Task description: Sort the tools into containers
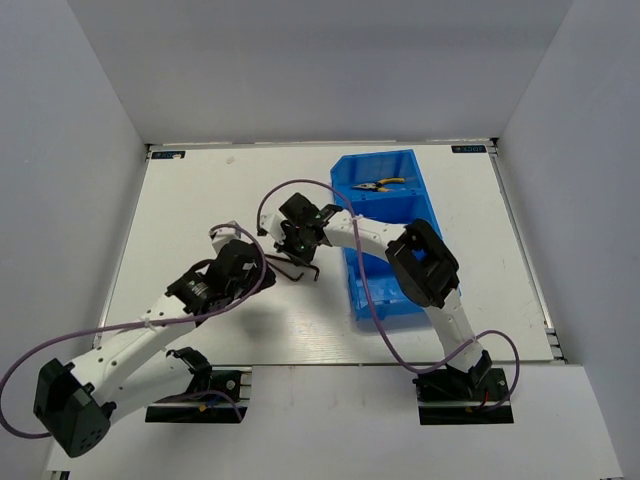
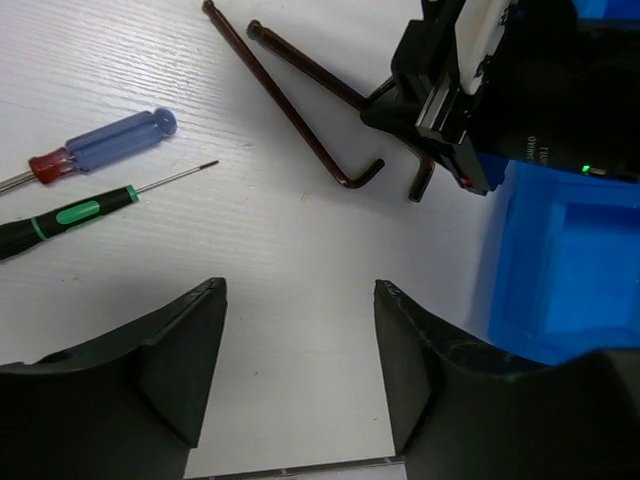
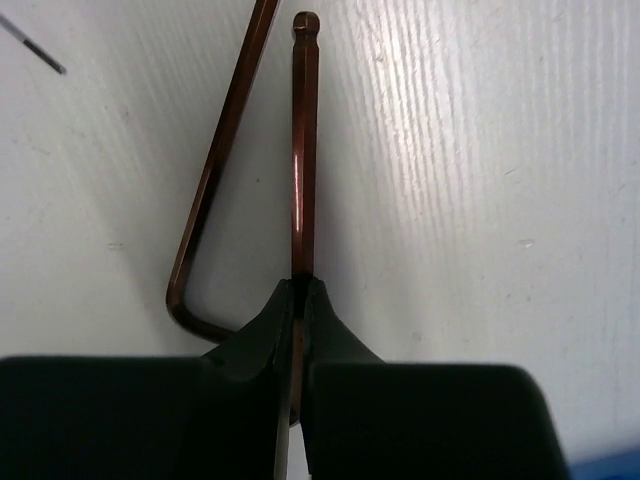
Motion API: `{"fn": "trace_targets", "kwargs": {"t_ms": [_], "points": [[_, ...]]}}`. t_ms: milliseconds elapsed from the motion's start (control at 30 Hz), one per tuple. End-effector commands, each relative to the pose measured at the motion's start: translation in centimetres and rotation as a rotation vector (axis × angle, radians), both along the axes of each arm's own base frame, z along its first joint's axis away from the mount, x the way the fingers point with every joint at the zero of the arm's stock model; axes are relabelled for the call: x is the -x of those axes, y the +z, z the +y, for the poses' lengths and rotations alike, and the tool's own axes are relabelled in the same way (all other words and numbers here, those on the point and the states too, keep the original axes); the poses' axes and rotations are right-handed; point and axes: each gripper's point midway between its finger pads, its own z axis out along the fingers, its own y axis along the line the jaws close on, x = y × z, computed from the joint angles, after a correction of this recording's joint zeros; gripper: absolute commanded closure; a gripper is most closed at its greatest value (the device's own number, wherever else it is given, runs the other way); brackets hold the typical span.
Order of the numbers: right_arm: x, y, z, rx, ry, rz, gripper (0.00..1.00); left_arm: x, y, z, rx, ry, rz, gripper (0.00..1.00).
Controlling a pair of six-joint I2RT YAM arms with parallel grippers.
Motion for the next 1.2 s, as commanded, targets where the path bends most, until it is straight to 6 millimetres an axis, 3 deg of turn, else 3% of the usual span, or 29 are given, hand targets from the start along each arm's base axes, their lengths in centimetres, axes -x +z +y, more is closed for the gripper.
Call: {"fn": "trace_targets", "kwargs": {"t_ms": [0,67,100,167,200,233,333,367,400,467,500,533,567,600,667,733,900,967,1067,1100,1167], "points": [[1.6,0.2,-2.8,0.053,-0.057,0.135,1.0,-0.6,0.0,-1.6,0.03,-0.057,-0.002,0.3],[-0.2,6.0,-1.3,-0.081,-0.058,0.129,1.0,-0.9,-0.8,-1.8,0.007,-0.057,0.029,0.38],[-1.2,7.5,-1.6,-0.104,-0.072,0.117,1.0,-1.0,-0.7,-2.0,0.011,-0.047,0.039,0.4],[-2.3,12.4,-1.5,-0.202,-0.032,0.085,1.0,-1.4,-1.5,-2.4,-0.007,-0.039,0.073,0.5],[-3.5,13.6,-2.5,-0.226,-0.048,0.073,1.0,-1.8,-1.1,-2.7,0.001,-0.028,0.08,0.53],[-3.0,15.6,-2.7,-0.27,-0.018,0.076,1.0,-1.9,-1.3,-2.9,0.006,-0.01,0.098,0.56],[-4.5,17.8,-5.4,-0.301,-0.001,0.027,1.0,-2.3,-2.1,-3.8,0.022,0.035,0.149,0.6],[-4.4,17.3,-6.5,-0.283,-0.007,0.039,1.0,-2.5,-2.2,-4.0,0.03,0.049,0.156,0.6],[-5.0,18.8,-7.8,-0.303,0.048,-0.024,1.0,-2.7,-2.3,-4.2,0.036,0.062,0.165,0.6],[-6.4,18.3,-10.9,-0.285,0.025,-0.048,1.0,-3.8,-2.8,-5.2,0.048,0.077,0.17,0.56],[-6.0,16.8,-12.3,-0.259,0.02,-0.021,1.0,-4.2,-2.9,-5.5,0.049,0.084,0.177,0.5],[-6.1,17.9,-13.3,-0.257,0.1,-0.099,1.0,-4.3,-3.2,-5.6,0.034,0.086,0.193,0.48],[-6.7,17.5,-15.6,-0.238,0.081,-0.097,1.0,-5.1,-2.8,-6.1,0.035,0.099,0.187,0.46],[-6.6,17.0,-16.4,-0.217,0.13,-0.123,1.0,-5.4,-4.2,-5.9,-0.005,0.127,0.227,0.41],[-6.8,15.9,-19.1,-0.173,0.186,-0.137,1.0,-6.1,-4.6,-5.9,-0.039,0.154,0.261,0.39],[-7.3,14.8,-20.9,-0.141,0.19,-0.151,1.0,-6.7,-6.5,-6.0,-0.079,0.18,0.317,0.33],[-8.4,13.4,-23.3,-0.124,0.188,-0.154,0.98,-8.0,-8.1,-6.4,-0.113,0.216,0.383,0.28],[-8.1,13.6,-23.5,-0.124,0.195,-0.14,0.71,-8.0,-8.2,-6.5,-0.116,0.226,0.393,0.28],[-7.9,13.6,-23.7,-0.132,0.177,-0.13,0.5,-6.9,-9.4,-5.3,-0.13,0.256,0.424,0.28],[-7.6,14.3,-23.7,-0.154,0.164,-0.134,0.37,-6.9,-9.3,-5.2,-0.124,0.255,0.418,0.28],[-7.6,15.2,-23.7,-0.185,0.121,-0.138,0.36,-6.6,-9.6,-4.8,-0.134,0.27,0.421,0.3]]}}
